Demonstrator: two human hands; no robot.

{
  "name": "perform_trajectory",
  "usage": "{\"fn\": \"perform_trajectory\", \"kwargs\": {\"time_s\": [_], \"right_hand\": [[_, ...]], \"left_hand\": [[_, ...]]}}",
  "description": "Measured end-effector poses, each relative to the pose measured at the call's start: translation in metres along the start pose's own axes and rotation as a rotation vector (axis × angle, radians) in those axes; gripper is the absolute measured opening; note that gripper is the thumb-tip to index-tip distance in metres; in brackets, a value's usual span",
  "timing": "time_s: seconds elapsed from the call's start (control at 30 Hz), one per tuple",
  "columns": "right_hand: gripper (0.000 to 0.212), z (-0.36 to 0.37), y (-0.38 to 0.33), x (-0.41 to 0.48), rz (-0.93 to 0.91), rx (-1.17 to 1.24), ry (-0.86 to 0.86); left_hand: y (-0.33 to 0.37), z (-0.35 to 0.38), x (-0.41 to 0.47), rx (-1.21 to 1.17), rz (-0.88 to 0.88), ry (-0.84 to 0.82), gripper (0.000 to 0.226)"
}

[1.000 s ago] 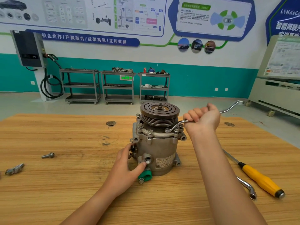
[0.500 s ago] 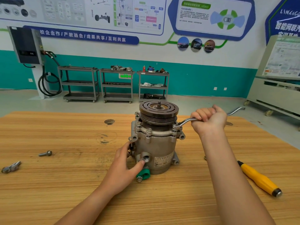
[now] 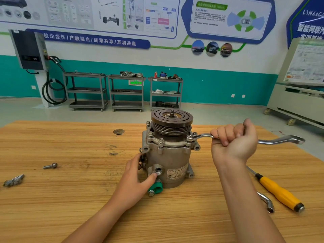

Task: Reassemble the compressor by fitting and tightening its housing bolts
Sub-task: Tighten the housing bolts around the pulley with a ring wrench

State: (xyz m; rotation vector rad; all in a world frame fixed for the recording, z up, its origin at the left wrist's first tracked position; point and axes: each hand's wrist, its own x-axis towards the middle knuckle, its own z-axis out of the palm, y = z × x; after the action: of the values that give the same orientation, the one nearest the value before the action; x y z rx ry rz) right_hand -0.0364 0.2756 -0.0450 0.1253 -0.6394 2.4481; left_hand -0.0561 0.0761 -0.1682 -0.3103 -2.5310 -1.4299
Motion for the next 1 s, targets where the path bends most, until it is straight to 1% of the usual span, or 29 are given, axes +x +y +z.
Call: {"fn": "perform_trajectory", "kwargs": {"time_s": [0.13,0.2,0.23,0.3,0.33,0.37,0.4,0.43,0.47,0.5,0.57,0.6,0.63,0.67,0.73,0.77,0.8,0.87,1.0], "right_hand": [[0.063,-0.001,0.01,-0.023,-0.223,-0.184,-0.033],[0.068,-0.002,0.027,-0.038,-0.244,-0.411,-0.144],[0.065,0.0,0.038,-0.047,-0.312,-0.563,-0.224],[0.045,0.002,0.06,-0.064,-0.729,-0.786,-0.375],[0.04,0.003,0.07,-0.069,-0.905,-0.882,-0.43],[0.04,0.007,0.079,-0.07,-1.015,-0.99,-0.479],[0.041,0.008,0.09,-0.07,-1.074,-1.1,-0.509],[0.042,0.013,0.095,-0.067,-1.112,-1.199,-0.507],[0.041,0.016,0.101,-0.066,-1.107,-1.276,-0.502],[0.041,0.02,0.104,-0.064,-1.108,-1.33,-0.497],[0.042,0.024,0.104,-0.064,-1.157,-1.347,-0.463],[0.042,0.026,0.099,-0.067,-1.152,-1.292,-0.45],[0.043,0.03,0.09,-0.068,-1.09,-1.17,-0.427],[0.043,0.036,0.076,-0.07,-0.964,-0.977,-0.375],[0.044,0.049,0.041,-0.065,-0.685,-0.469,-0.202],[0.048,0.053,0.021,-0.057,-0.593,-0.253,-0.16],[0.053,0.053,0.002,-0.046,-0.523,-0.113,-0.151],[0.06,0.051,-0.024,-0.024,-0.35,0.027,-0.145],[0.055,0.03,-0.022,0.013,0.04,0.002,0.028]], "left_hand": [[0.0,0.0,0.0,-0.004,-0.003,-0.011,0.079],[0.001,0.0,-0.001,-0.008,-0.001,-0.001,0.079],[0.0,0.0,-0.001,-0.008,0.0,0.004,0.079],[0.002,0.0,-0.001,-0.009,0.012,0.005,0.077],[0.003,-0.001,-0.001,-0.022,0.039,-0.002,0.07],[0.004,-0.001,0.0,-0.041,0.068,-0.005,0.06],[0.004,-0.001,0.0,-0.056,0.087,-0.007,0.052],[0.004,-0.001,0.001,-0.061,0.099,-0.011,0.051],[0.002,-0.001,0.001,-0.056,0.11,-0.017,0.053],[0.002,-0.002,0.001,-0.044,0.117,-0.017,0.053],[-0.001,-0.002,0.002,-0.03,0.121,-0.002,0.051],[-0.001,0.0,0.002,-0.031,0.114,0.005,0.052],[-0.001,0.0,0.001,-0.031,0.099,0.01,0.055],[-0.001,0.0,0.001,-0.026,0.079,0.012,0.06],[-0.001,0.0,0.0,-0.009,0.026,0.013,0.075],[-0.001,0.0,-0.001,0.0,0.016,0.01,0.078],[-0.001,0.0,-0.001,0.006,0.015,0.005,0.079],[0.0,-0.001,-0.001,0.009,0.019,-0.004,0.079],[0.001,-0.001,-0.001,0.013,0.015,-0.012,0.079]]}}
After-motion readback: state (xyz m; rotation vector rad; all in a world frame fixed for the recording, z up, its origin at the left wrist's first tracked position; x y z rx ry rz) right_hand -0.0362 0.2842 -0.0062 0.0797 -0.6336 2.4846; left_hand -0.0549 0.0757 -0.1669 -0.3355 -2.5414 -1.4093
